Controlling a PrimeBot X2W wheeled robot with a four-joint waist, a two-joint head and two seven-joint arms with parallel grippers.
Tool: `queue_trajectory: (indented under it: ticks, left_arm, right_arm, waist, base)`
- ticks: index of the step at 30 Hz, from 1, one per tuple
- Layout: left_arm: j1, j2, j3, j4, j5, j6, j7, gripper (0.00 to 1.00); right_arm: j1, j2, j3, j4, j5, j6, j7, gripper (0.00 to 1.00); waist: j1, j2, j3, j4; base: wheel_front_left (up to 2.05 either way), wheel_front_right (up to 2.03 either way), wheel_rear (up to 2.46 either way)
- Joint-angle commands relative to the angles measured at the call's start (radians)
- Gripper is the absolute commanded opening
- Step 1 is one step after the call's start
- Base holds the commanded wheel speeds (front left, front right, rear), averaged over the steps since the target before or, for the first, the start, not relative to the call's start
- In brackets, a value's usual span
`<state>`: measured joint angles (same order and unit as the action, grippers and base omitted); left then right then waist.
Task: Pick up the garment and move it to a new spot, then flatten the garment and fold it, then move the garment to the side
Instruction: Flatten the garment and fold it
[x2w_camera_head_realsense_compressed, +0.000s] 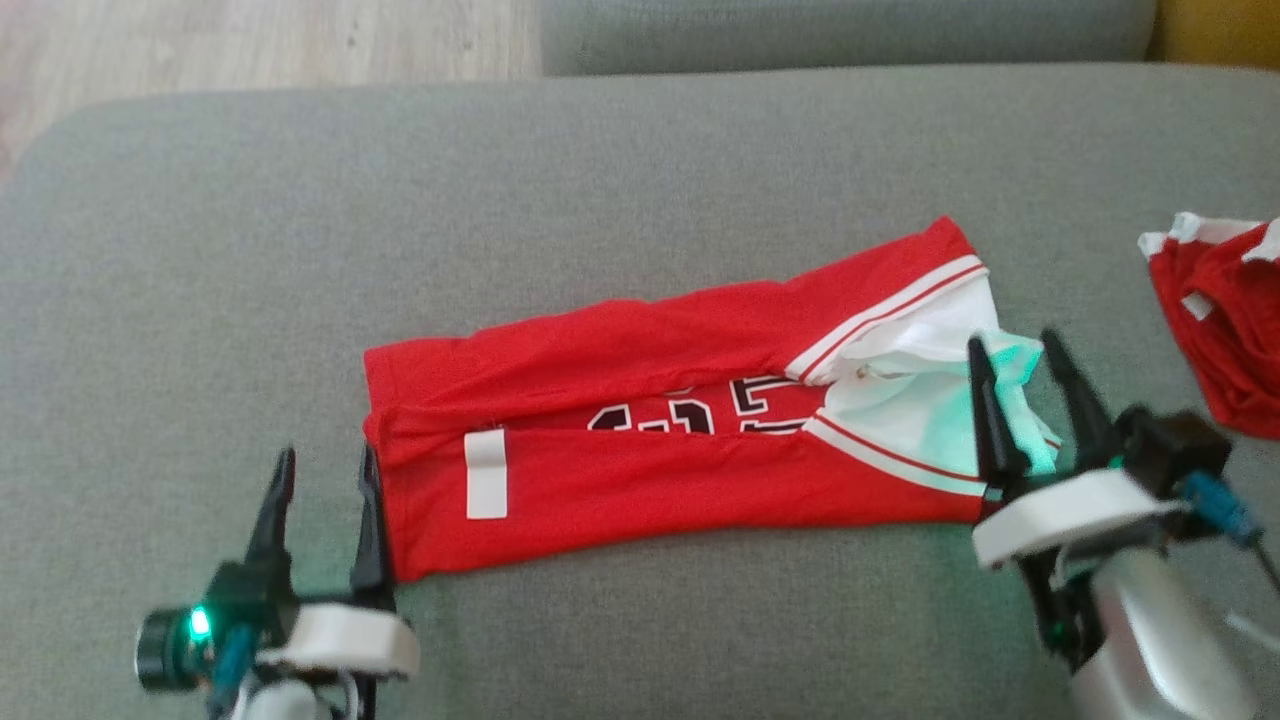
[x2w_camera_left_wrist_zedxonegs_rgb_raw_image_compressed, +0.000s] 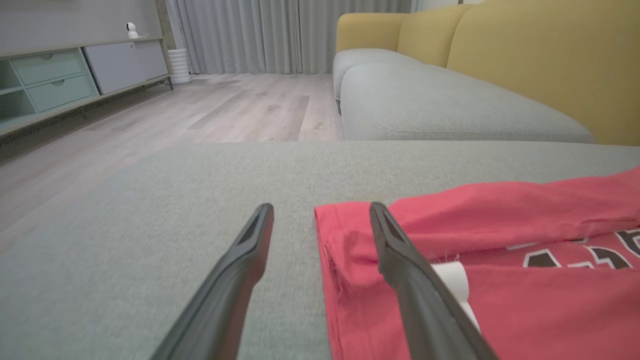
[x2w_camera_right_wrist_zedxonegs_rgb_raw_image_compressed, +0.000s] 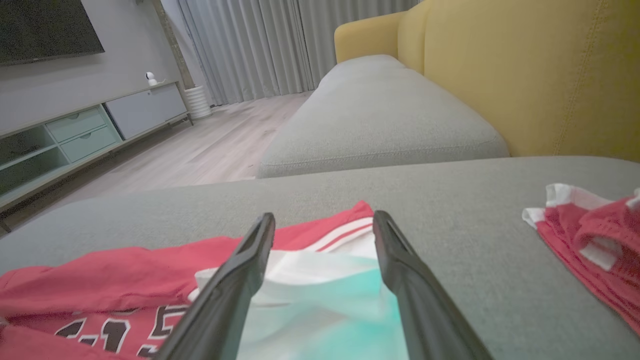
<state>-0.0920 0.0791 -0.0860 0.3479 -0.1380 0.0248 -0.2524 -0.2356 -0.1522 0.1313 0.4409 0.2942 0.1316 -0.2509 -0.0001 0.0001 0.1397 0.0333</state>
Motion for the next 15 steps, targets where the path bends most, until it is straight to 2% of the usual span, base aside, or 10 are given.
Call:
queue_trajectory:
  ticks: [1, 7, 15]
  left_arm:
    - [-0.001, -0.001, 0.047, -0.035, 0.011, -0.007, -0.009, 1.00]
    - [0.052, -0.021, 0.049, -0.038, 0.021, -0.029, -0.009, 1.00]
    - [0.042, -0.028, 0.026, -0.025, 0.032, -0.049, -0.009, 1.00]
  right_arm:
    - [0.005, 0.010, 0.011, -0.015, -0.012, -0.001, -0.011, 1.00]
    - [0.043, 0.040, 0.003, 0.030, -0.025, -0.001, -0.011, 1.00]
    - [0.005, 0.042, -0.023, 0.041, -0.023, -0.001, -0.011, 1.00]
  waist:
    - [0.0001, -0.0001, -0.023, 0.002]
    - [0.0001, -0.0001, -0.042, 0.005]
    - [0.0001, -0.0001, -0.010, 0.019]
  base:
    - [0.00, 0.00, 0.00]
    - [0.00, 0.00, 0.00]
    - [0.00, 0.00, 0.00]
